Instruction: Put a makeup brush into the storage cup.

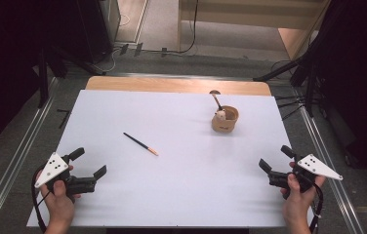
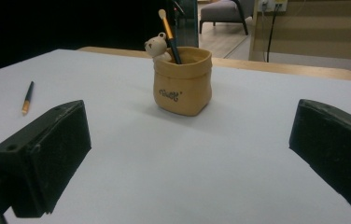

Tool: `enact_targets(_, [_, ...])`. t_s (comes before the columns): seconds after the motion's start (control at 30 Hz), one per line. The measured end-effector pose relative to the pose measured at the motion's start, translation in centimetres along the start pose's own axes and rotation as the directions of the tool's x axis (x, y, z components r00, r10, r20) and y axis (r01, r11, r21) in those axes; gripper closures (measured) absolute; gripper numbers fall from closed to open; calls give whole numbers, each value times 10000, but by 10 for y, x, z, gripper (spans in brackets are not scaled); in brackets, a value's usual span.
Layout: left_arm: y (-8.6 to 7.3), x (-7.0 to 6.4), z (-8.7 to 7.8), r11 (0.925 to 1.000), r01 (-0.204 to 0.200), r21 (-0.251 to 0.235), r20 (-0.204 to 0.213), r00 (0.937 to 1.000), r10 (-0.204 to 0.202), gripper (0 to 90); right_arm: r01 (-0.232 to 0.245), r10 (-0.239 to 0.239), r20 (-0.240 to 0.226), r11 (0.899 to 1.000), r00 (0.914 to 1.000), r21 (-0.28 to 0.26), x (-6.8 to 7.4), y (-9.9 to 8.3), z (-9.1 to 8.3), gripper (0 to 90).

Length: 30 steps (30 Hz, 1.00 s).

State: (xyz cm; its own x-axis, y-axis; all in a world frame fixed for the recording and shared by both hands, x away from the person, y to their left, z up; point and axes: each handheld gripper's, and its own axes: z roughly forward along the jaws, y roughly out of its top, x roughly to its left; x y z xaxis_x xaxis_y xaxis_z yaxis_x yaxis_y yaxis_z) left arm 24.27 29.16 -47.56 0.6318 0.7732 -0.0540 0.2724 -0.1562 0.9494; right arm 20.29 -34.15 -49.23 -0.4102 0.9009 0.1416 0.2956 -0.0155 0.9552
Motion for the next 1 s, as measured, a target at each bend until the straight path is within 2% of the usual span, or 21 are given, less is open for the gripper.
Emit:
enact_targets(0.07, [-1, 0, 0, 10000, 65, -14, 22, 10000, -65, 0, 152, -153, 164, 9999, 9997, 64, -2, -1, -4, 0])
enact_targets(0.33, [0, 0, -1, 9998, 139, -106, -2, 9999, -139, 0, -70, 74, 336, 9999, 9994, -101, -7, -1, -16, 0])
enact_targets(0.43, [0, 0, -2, 9999, 73, -89, 2, 10000, -73, 0, -195, 201, 362, 9996, 9991, -183, -9, 1, -18, 0])
enact_targets(0.63, [2, -1, -4, 9999, 20, -134, -138, 9999, -22, 0, -145, 151, 354, 9997, 9993, -186, -7, 2, -17, 0])
enact_targets(0.83, [10, -4, 0, 9998, -62, -171, 10, 10000, 62, 0, -172, 177, 302, 9997, 9994, -182, -6, 3, -15, 0])
enact_targets(0.93, [13, -7, 5, 9998, 80, -205, 166, 9998, -76, 0, -196, 200, 301, 9997, 9993, -152, -5, 2, -15, 0])
enact_targets(1.0, [16, -9, 10, 9999, 12, -168, 288, 9996, -7, 0, -149, 153, 294, 9998, 9994, -148, -5, 2, -15, 0])
